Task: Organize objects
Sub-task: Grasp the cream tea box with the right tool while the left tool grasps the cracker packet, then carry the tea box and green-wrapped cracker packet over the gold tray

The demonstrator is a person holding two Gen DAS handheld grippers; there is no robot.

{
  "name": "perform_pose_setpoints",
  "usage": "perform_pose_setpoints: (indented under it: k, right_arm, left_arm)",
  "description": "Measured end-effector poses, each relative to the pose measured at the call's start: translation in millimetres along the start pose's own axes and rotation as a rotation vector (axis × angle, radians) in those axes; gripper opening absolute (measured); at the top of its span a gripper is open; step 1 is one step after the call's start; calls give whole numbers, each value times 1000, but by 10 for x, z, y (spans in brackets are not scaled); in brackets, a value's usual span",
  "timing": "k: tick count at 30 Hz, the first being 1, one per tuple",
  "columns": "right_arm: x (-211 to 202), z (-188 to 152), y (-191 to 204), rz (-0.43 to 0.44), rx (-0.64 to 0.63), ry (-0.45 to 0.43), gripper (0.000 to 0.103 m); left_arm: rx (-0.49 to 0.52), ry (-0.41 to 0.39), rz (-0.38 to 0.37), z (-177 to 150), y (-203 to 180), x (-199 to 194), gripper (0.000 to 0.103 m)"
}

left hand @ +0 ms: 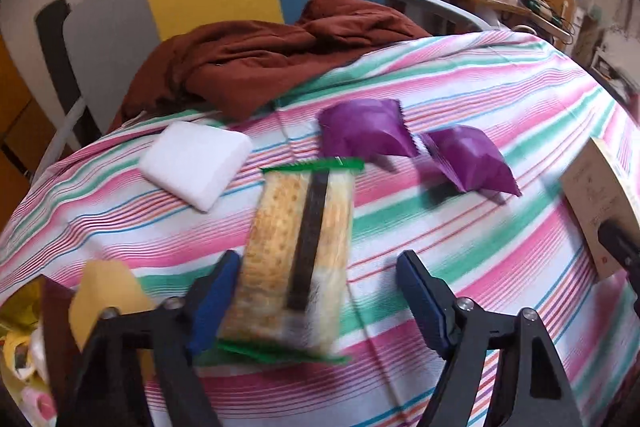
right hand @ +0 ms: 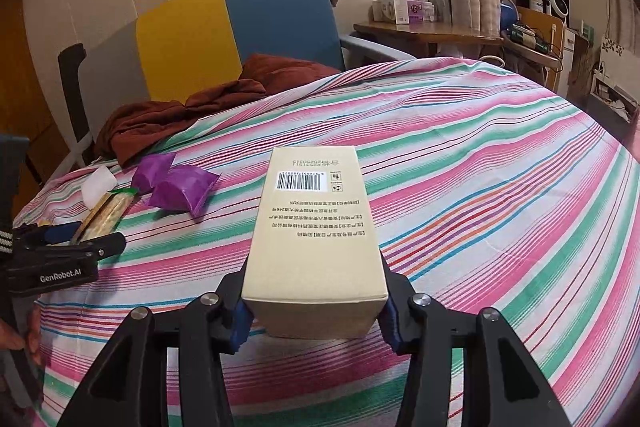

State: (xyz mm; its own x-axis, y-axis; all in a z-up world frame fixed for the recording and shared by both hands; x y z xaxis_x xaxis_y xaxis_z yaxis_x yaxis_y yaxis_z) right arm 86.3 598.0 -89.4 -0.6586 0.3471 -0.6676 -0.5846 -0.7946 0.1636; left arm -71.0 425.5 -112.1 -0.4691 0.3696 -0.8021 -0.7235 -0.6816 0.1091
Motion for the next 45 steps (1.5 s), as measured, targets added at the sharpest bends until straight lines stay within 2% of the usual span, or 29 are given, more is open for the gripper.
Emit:
perform_pose_setpoints:
  k: [1,2,4,6,8,9,10,12,14,18,21,22,23,24,25,35,39,45]
  right_arm:
    - [0,-1,-3,0,1,-1,50]
    - [1,-2,-7,2,2,-2,51]
    - [-2,-4,-13,5,5,-4,50]
    - [1,-3,-10,3,3,-3,51]
    - [1,-5,-5,-2,0,-4,50]
    - [1,-7,0,-4,-2,-4,51]
    - [1,-10,2,-5,-3,-5,51]
    - [-1,-11,1,-6,-3,-5,51]
    - [-1,-12,2,-7,-5,-5,51]
    - [2,-13,7,-15,-12,-4,51]
    - [-1,-15,16,-22,-19,-5,50]
    - [-1,-16,23,-23,-19,-5,50]
    - [-2,-16,25,-24,-20,-5,50]
    - [-2,-16,27,-26,-21,-5,50]
    - [-1,-19,35,-28,-22,-5,50]
    - [-63,-23,52,-51,-30,-38,50]
    - [-202,-29,119,-58,-59,-100,50]
    - [-341,-127,319,-38,-130,-121,50]
  left_arm:
    - [-16,-8,-27,-16,-4,-5,68]
    - [-36,-12,-50,-28,0,-5,66]
    - [-59,-23,-64,-43,22,-32,61]
    - [-78,-31,-79,-49,50,-53,62]
    - [-100,-27,-60,-41,76,-48,76]
    - [-120,-29,-52,-39,99,-47,91]
    - [-142,-34,-47,-40,125,-47,99]
    - [-171,-27,-60,-47,152,-30,99]
    - [-164,-14,-63,-44,139,24,98]
    - [-133,-10,-10,-50,82,60,92]
    - [-138,-19,-13,-63,103,49,90]
    - [-141,-28,-9,-73,109,30,80]
    - [-143,-40,-4,-83,114,6,74]
    - [-140,-54,3,-97,109,-23,60]
    - [-134,-63,10,-107,100,-41,51]
    - [-88,-109,54,-329,4,-261,50]
    - [-83,-164,82,-478,-11,-457,50]
    - [-76,-220,84,-741,-24,-735,50]
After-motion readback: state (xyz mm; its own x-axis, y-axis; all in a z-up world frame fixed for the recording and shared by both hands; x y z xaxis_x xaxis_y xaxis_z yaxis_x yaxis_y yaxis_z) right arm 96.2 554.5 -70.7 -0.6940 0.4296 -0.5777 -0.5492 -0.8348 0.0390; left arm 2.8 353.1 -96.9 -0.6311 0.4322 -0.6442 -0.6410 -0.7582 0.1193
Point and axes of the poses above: each gripper's, at about its wrist camera, not at the fingertips, and x roughly the way its jaws point, y to its left, z to its top, the point moved 1 cm from there along x, roughly the way its jaws point, and after that the axes turned 1 degree about x, right-handed, at the moved point
